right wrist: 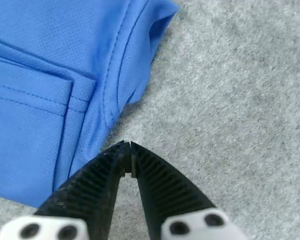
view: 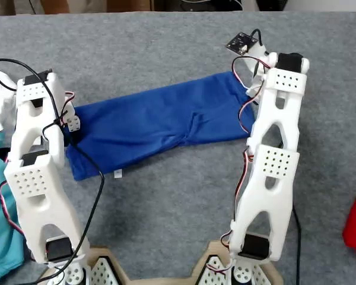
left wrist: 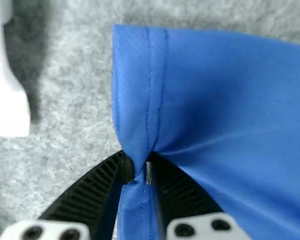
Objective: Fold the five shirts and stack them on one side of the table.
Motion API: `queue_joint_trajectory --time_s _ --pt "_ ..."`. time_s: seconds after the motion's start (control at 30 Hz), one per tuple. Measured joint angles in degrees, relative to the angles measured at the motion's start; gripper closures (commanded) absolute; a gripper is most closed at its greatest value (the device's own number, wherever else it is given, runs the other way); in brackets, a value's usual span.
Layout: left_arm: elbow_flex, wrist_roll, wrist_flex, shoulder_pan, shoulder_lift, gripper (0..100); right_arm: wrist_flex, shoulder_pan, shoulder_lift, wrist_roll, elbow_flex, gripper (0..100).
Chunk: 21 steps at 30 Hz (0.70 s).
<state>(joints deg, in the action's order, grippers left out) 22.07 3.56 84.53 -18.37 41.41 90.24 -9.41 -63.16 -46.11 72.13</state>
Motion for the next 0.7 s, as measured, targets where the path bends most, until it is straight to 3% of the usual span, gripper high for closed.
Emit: queue_joint_trajectory --time_s 0.27,0.53,0.7 --pt "13.5 0.0 7.6 -0.4 0.7 98 -2.3 -0.1 -0.4 1.9 0.0 99.2" --pt "38.3 0.0 15.3 -0.3 0.7 98 -11.8 -4.4 -3.1 16.7 0.1 99.2" --pt "44.0 0.0 15.6 4.8 0.7 98 -16.2 -9.1 -3.1 25.6 0.1 99.2"
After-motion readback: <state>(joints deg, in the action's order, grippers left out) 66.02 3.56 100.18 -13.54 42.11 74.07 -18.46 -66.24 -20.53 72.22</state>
